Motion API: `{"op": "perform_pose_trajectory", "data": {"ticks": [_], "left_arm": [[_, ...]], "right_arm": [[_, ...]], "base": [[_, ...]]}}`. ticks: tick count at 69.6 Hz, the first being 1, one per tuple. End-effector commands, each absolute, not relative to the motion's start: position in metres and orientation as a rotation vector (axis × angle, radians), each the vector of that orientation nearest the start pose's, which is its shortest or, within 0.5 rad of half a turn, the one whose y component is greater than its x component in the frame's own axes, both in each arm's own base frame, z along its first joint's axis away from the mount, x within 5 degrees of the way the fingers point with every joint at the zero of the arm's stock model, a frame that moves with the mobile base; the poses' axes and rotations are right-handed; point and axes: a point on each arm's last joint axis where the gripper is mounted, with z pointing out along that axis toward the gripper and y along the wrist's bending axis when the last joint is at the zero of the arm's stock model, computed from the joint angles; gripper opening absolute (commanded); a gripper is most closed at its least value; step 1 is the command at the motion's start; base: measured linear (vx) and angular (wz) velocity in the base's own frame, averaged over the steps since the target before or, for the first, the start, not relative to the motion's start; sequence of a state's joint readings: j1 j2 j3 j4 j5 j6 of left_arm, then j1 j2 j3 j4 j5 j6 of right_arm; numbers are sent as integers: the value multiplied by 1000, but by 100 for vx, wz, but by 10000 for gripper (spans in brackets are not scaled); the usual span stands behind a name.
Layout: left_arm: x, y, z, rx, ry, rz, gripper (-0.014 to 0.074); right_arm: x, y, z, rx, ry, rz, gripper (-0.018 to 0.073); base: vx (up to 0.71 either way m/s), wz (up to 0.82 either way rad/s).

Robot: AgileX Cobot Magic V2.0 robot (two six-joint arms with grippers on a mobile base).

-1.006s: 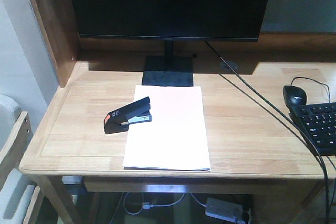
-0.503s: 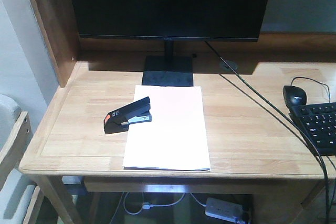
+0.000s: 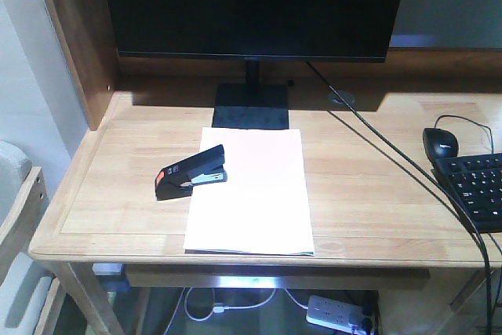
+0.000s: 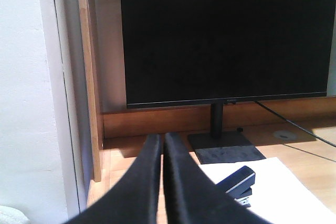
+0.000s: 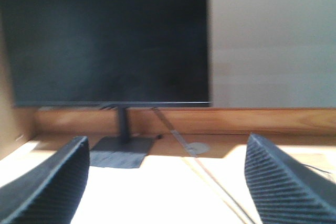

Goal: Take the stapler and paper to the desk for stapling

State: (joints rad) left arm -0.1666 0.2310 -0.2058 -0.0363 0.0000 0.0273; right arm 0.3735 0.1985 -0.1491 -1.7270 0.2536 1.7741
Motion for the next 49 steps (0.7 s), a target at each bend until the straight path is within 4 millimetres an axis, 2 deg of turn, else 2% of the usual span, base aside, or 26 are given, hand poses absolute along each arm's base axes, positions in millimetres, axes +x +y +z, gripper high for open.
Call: {"op": "perform_pose_trajectory", "data": {"ticks": [1,9,22,49], "left_arm": [[72,-12,283,104,1416,-153,-6],[72,-12,283,104,1416,-153,-6],[72,-12,283,104,1416,-153,-6],[72,-12,283,104,1416,-153,-6]], "right_arm": [[72,0,266,-50,1449,82,514],[72,0,266,-50,1449,82,374],[72,0,266,-80,1447,49,-17],[72,0,266,-75,1446,46,-10]], "base": [[0,0],[0,0],[0,0],[0,0]]}}
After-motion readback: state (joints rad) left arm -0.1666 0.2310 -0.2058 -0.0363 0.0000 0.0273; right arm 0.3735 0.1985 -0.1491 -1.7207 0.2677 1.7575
